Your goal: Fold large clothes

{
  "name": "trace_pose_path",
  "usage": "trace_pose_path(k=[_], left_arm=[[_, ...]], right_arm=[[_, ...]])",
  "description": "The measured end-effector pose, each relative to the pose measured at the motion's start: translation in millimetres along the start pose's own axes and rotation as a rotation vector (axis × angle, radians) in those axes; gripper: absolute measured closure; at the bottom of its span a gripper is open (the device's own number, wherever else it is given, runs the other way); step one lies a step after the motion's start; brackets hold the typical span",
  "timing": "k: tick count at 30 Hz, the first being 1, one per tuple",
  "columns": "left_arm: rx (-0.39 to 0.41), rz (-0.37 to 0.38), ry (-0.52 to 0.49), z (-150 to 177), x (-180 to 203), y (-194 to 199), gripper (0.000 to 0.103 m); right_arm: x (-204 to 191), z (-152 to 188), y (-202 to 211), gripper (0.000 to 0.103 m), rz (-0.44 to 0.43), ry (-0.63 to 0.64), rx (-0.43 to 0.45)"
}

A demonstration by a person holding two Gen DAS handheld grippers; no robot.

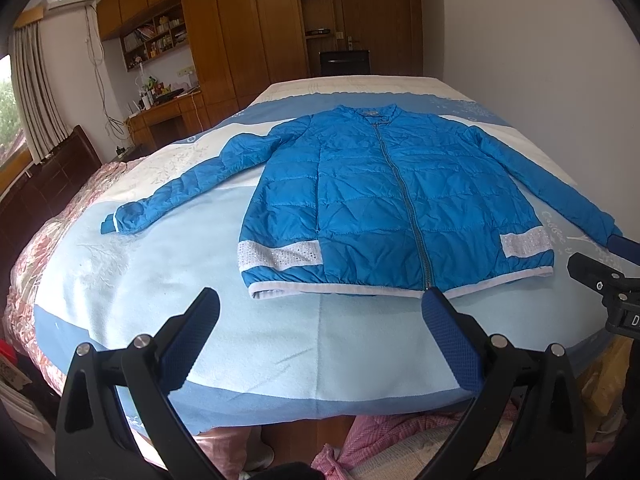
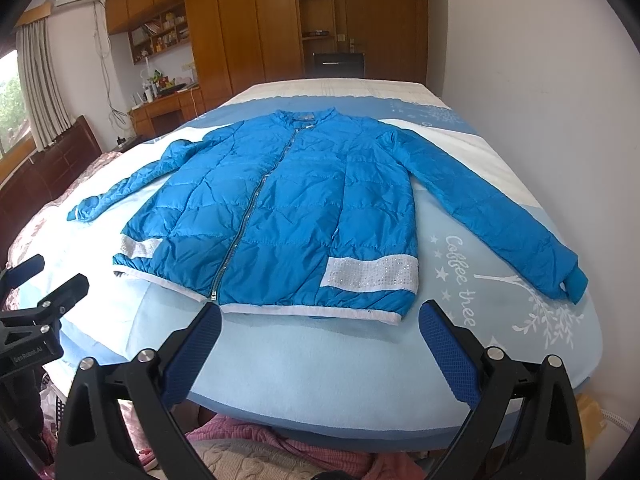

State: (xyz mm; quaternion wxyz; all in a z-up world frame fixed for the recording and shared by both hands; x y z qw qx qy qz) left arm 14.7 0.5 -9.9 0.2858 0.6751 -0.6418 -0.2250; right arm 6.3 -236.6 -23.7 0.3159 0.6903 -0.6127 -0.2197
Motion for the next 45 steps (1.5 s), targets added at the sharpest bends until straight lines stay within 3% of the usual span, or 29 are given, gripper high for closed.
trace_pose_path(k=[45], left_arm=[[-0.002, -0.007, -0.003, -0.3, -2.9, -2.2, 0.003]], right_arm=[[2.1, -1.4, -2.7, 0.004, -0.006, -0.015, 0.0]])
Point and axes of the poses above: each gripper's, at about its wrist camera, not at the fingertips, and y roughly against the way its jaws point, x to its right, z to its underside, the point moved 2 cm from there along -y, roughly the way its jaws point, and after that the axes turned 14 degrees about y, right-handed, at the moved point
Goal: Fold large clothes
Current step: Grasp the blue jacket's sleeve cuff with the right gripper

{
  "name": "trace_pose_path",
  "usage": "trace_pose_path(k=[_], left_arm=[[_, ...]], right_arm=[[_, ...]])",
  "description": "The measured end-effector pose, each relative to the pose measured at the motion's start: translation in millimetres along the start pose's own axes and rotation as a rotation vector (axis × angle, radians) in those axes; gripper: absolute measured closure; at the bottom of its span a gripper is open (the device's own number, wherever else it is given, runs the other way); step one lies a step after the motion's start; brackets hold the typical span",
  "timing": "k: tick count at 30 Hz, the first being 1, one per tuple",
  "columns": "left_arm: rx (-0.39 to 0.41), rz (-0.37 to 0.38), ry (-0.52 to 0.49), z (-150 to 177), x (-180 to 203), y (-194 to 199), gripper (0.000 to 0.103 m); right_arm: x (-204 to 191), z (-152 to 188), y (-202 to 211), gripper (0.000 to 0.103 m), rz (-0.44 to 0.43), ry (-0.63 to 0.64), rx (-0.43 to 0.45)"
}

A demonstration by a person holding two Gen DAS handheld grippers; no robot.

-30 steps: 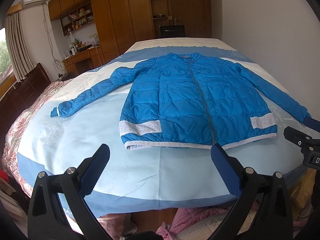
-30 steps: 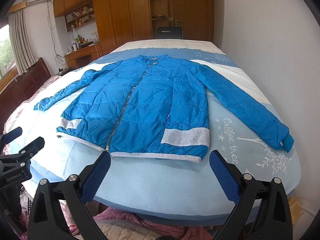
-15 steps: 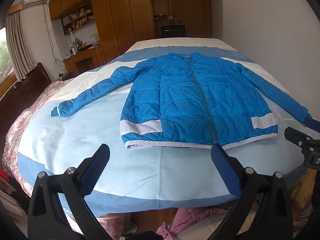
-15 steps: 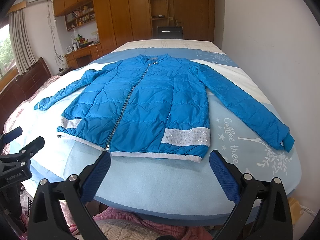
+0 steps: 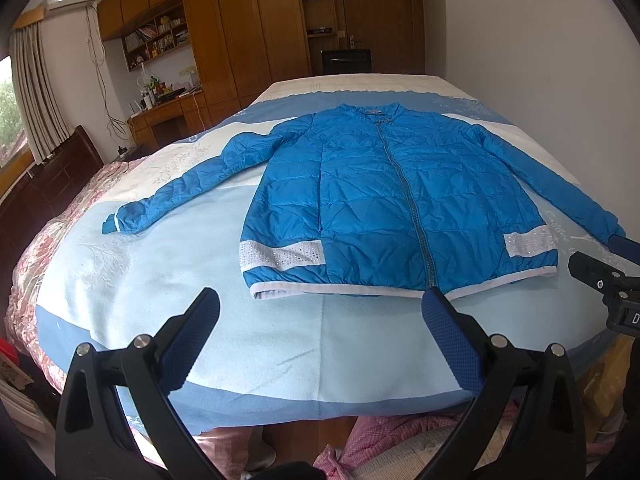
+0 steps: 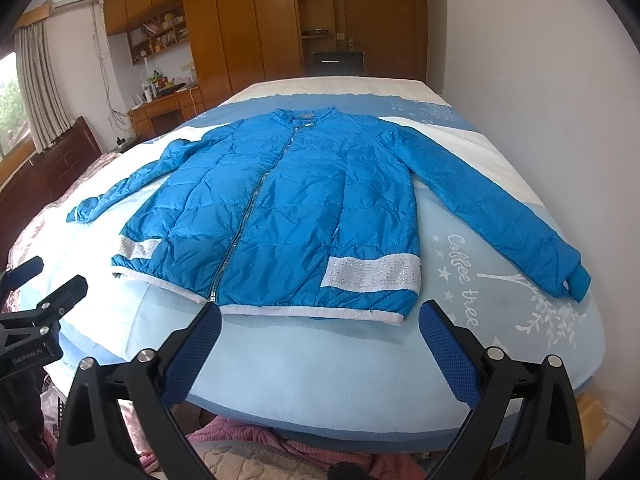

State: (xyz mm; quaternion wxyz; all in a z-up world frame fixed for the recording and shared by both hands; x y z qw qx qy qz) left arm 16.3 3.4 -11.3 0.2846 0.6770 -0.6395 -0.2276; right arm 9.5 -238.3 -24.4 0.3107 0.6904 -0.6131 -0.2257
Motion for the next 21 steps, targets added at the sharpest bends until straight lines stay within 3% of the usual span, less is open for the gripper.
trace_pose_path(k=[10, 16, 21], left_arm=[[-0.019, -0.021, -0.025, -10.0, 7.7, -19.0, 0.003], [-0.078, 0.067, -0.073, -31.2, 30.8, -49.6, 0.003], [-0.182, 0.191, -0.093, -63.7, 65.0, -94.2, 0.003]], right_arm=[[18.0, -7.4, -17.5, 0.004, -0.033, -0.032, 0.005], [67.1, -11.1, -35.5, 0.004, 0.001, -0.127, 0.009], [139.5, -2.7, -45.3, 0.004, 0.063, -0.278, 0.001]])
Point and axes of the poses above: each gripper's, at about its wrist camera, not at the fingertips, and y roughly against the way its jaws point, x to its right, z to its underside, the point moved 2 cm from there along -y, roughly the way its jaws point, and after that the axes turned 14 degrees about y, right-handed, at the moved point
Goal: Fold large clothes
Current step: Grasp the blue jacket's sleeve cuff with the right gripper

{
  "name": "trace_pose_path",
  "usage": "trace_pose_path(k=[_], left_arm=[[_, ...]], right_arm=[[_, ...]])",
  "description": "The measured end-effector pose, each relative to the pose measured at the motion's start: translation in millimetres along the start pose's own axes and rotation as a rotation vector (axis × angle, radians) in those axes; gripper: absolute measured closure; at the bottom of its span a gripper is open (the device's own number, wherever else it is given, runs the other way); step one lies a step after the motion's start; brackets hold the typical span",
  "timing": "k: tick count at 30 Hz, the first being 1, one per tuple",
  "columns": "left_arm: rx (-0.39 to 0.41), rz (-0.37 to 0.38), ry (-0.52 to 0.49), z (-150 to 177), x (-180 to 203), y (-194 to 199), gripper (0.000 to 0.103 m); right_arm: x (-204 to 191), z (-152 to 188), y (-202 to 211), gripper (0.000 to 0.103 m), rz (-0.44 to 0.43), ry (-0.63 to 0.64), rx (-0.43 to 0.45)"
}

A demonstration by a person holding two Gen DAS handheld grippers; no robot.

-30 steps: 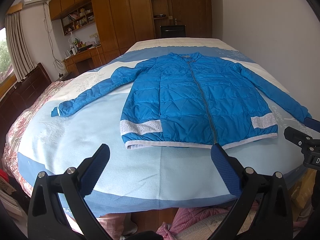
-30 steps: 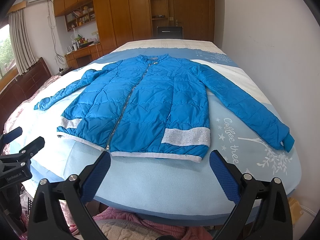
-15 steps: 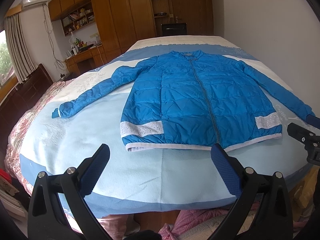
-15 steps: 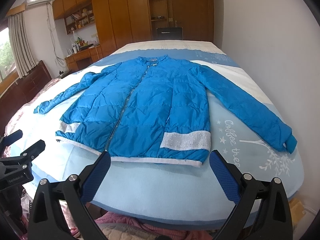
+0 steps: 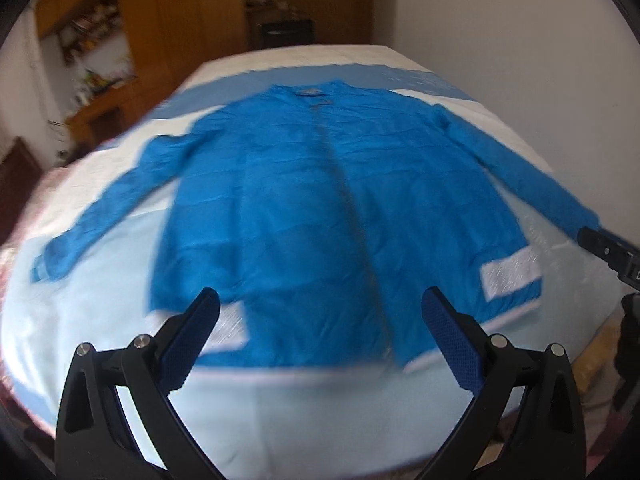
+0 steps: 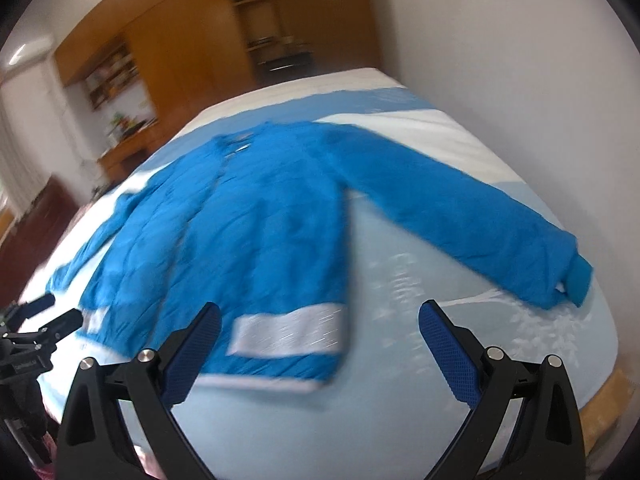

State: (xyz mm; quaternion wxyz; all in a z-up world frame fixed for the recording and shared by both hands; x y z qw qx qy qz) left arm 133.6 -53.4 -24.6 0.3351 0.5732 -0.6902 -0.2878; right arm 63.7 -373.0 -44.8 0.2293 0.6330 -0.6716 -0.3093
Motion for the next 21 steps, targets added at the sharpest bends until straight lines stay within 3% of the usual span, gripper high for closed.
trace_pose_path(k=[2, 11, 18, 19, 21], left_arm=[[-0.023, 0.013, -0.002, -20.1, 10.5, -21.6, 0.003], [-0.174, 0.104, -0.043, -81.3, 71.4, -107.3, 0.004], [-0.279, 0.169, -0.051, -103.2, 107.7, -167.0, 0.006], [-0.294, 0.175, -0.045, -105.1, 109.3, -174.6, 0.008], [-0.335, 0.187, -0.027, -109.5, 111.2, -192.9, 0.029]], right_arm=[[31.2, -3.0, -1.0, 0.004, 0.056, -0.052, -0.003], [175.1, 7.6, -1.3, 0.004, 0.164, -0.393, -0.106], [226.3, 28.1, -27.3, 0.004, 0.139, -0.527, -0.201], [231.2, 29.1, -33.7, 0.004, 0.124, -0.541, -0.211], [241.4, 35.4, -48.3, 0.006, 0.108, -0.581, -0.242]])
Point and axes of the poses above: each gripper's, at about its wrist camera, not at the fingertips, and y roughly against the way its jaws point, x to its right, z to its underside, the point moved 2 cm from there along -y, roughly the way its jaws point, and after that the axes turned 14 degrees about y, right-handed, at the moved point
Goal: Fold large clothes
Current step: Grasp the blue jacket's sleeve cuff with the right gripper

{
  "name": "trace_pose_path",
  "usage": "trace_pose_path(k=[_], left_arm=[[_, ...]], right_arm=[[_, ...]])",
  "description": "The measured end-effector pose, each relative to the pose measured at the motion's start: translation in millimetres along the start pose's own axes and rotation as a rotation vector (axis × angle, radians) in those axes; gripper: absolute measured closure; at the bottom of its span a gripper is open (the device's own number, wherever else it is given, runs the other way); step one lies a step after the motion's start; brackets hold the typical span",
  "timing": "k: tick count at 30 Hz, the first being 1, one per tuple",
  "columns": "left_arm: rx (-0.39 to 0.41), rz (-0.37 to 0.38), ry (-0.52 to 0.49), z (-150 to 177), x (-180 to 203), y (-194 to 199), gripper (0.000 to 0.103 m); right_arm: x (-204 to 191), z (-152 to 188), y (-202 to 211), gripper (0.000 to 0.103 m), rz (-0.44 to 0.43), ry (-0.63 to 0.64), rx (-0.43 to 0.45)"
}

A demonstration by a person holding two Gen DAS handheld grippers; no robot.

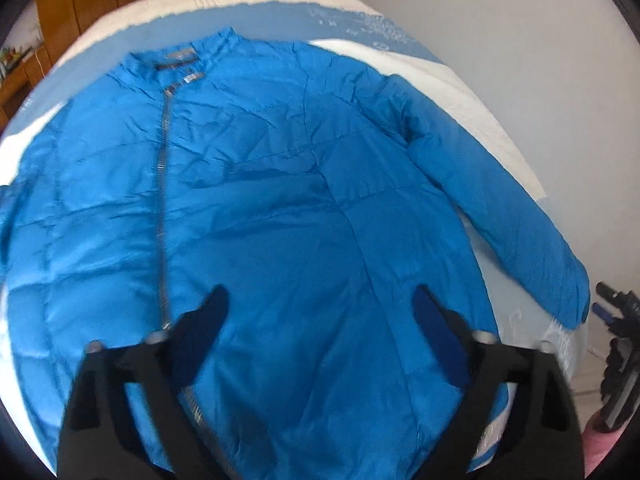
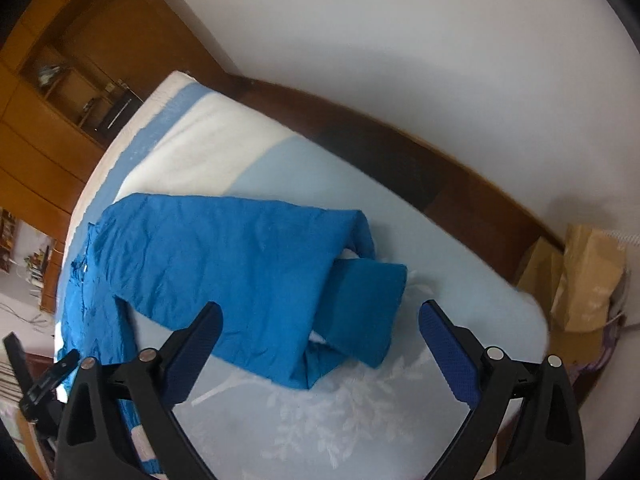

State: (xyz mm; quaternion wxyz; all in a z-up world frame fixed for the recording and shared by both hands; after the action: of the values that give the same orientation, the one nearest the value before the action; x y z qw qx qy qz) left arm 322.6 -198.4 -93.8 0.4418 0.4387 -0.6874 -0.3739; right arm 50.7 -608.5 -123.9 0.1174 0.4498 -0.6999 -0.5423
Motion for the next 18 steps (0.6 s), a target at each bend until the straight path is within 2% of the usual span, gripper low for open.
trace_pose_path(k=[2, 5, 7, 9, 10, 11, 12, 14, 18], left_arm=[[-0.026, 0.009, 0.027, -10.4, -3.2, -12.3, 0.031], [-0.012, 0.029, 0.045, -24.8, -7.3, -20.8, 0.033], [-0.002, 0.042, 0.053, -32.0, -9.1, -24.7, 0.034], [0.0, 0.042, 0.063, -37.5, -11.1, -29.4, 0.04], [0.001, 0.048, 0.07, -39.5, -12.3, -31.4, 0.04], [0.001, 0.058, 0.077, -41.2, -13.4, -33.9, 0.04], [0.001, 0.064, 0.079, -41.5, -14.7, -34.4, 0.04], [0.006, 0.069, 0.076, -42.1, -17.1, -34.2, 0.041], [0.005, 0.075, 0.091, -44.1, -21.5, -28.2, 0.047]], right_arm=[[7.4, -3.2, -10.8, 0.006, -0.014, -0.033, -0.021], [11.4, -6.3, -24.5, 0.007, -0.023, -0.048, -0.045], [6.4, -10.0, -27.2, 0.015, -0.007, -0.028, -0.038], [2.1, -14.8, -28.9, 0.049, -0.008, -0.019, -0.033], [1.3, -17.2, -30.7, 0.057, -0.048, -0.027, -0.035], [0.9, -17.6, -30.8, 0.069, -0.086, -0.035, -0.038], [-3.0, -20.6, -29.3, 0.074, -0.127, -0.033, -0.033], [-11.6, -26.7, -19.9, 0.076, -0.17, -0.01, 0.002], [-52.1, -48.2, -1.6, 0.077, -0.323, 0.071, 0.069]])
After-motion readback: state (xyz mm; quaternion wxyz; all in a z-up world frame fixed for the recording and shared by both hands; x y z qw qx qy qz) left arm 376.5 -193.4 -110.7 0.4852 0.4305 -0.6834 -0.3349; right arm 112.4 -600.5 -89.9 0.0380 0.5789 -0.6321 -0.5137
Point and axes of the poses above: each gripper's, at about its wrist camera, not at the fingertips, and y roughly against the way its jaws point, x to its right, z to its underside, the point moved 2 cm from there along -y, roughly the way its jaws point, and after that the axes turned 14 degrees about y, right-handed, at the moved point
